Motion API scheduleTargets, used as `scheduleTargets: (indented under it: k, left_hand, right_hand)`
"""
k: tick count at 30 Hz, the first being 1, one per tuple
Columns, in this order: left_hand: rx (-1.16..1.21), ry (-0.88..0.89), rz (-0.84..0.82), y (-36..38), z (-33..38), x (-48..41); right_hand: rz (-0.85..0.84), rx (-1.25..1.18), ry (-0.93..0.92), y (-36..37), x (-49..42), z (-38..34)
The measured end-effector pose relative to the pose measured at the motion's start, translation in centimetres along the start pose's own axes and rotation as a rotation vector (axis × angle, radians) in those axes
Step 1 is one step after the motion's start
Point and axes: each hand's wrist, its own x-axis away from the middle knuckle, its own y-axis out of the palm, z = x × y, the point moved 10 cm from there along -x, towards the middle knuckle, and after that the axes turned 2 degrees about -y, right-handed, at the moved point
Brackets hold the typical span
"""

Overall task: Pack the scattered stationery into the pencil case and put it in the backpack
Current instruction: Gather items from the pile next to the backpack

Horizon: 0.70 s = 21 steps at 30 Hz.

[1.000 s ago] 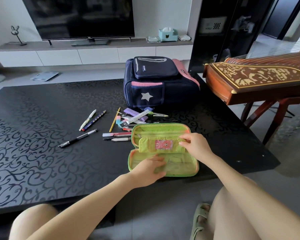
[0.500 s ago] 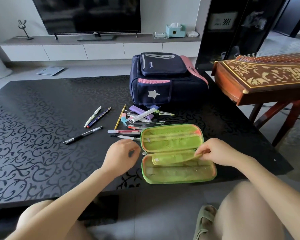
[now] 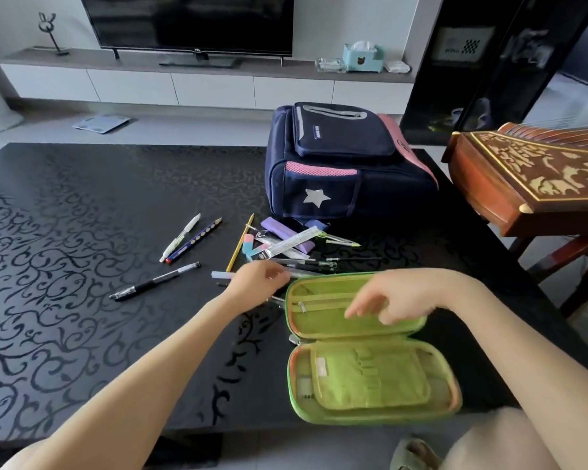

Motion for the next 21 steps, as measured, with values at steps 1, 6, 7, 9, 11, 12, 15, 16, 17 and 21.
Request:
scheduleTargets:
  k: [1,6,7,9,11,12,15,16,17,21]
  left_hand:
    - [0.015,0.021,-0.030,0.4,0.3,-0.3]
    - [-0.040,0.083,0.043,-0.9,-0.8,-1.1]
    - [-0.072,0.102,0.080,-1.3,-1.2,-1.3]
    - [-0.152,0.159,0.161,-2.1,-1.8,-1.6]
    - [-0.239,0.192,0.232,-2.5,-2.2,-1.9]
    - [-0.274,0.187,0.263,-2.6,-2.5,-2.2]
    - [-0.349,0.233,0.324,-2.9,-1.3,-3.1]
    - [-0.381,0.293,0.329,-2.6,-0.2,-3.5]
    - [-0.422,0.352,0.307,-1.8,0.9,-3.8]
    - [-0.509,0.392,0.091,1.9,2.6,-5.4]
  right_hand:
    - [0.146,-0.043,-0.006,-2.2,-1.4,0.2]
    - [0.481,0.003,0.114,-6.4,-7.6,1.9]
    - [0.468,0.042,0.147,-6.2,-8.7,2.2]
    - [0.447,0.036,0.181,-5.8,-10.1,2.8]
    - [0.466,-0.039,0.181,-5.6,-10.4,3.2]
    - [0.493,-0.058,0.189,-5.6,-10.5,3.4]
    - [0.622,-0.055,0.264,-6.8,-10.9,4.4]
    - [0.651,-0.068,0.285,-7.4,-11.3,4.7]
    - [0.666,-0.104,0.301,-7.7,-11.9,5.0]
    - [0.637,-0.186,0.338,-8.2,-14.7,5.3]
